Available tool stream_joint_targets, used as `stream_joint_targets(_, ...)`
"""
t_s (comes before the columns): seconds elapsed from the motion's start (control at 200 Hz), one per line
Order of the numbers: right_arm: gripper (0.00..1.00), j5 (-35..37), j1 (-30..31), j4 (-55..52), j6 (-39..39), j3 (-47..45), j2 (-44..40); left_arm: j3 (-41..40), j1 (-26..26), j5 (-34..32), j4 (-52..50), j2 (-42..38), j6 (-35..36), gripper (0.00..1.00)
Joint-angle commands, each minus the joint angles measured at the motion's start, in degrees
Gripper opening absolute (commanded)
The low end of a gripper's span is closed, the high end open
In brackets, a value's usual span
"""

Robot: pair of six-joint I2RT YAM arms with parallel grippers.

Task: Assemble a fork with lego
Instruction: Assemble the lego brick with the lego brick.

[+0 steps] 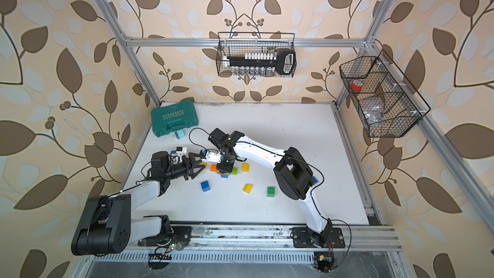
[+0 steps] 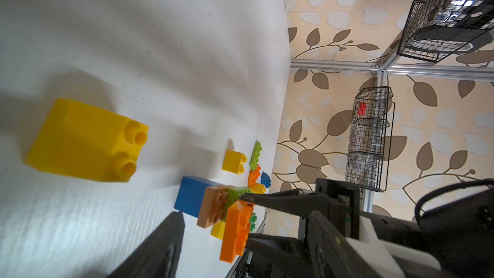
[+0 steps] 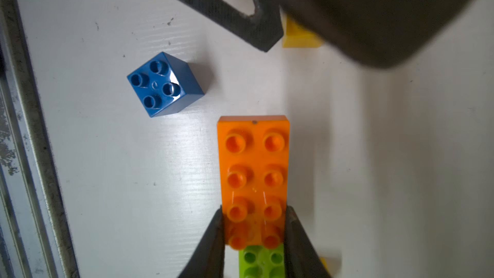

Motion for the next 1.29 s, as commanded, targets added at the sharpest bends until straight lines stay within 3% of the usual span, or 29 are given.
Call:
stream_joint_targets(0.0, 0.25, -0.2, 0.2, -0.3, 0.7, 1.8, 2.2, -0.6, 0.0, 1.5, 3.6, 0.6, -0.8, 0.75)
stream_joint_targets(0.38, 0.24, 0.8, 0.2, -0.7, 1.7, 2.4, 3.2, -0.8, -1.0, 0.6, 3.8, 2.0, -0.1, 0.76)
stream_joint_targets(0.97, 0.25, 3.8, 0.2, -0.5, 2.4, 0.6, 5.9, -2.1, -7.0, -2.3, 8.4, 8.0, 0.0, 0.72)
stream_joint_targets(1.29, 0.25, 3.9, 0.2, -1.0, 2.7, -1.2, 6.3, -2.8, -11.2, -2.8, 19.2, 16.9, -3.0, 0.64)
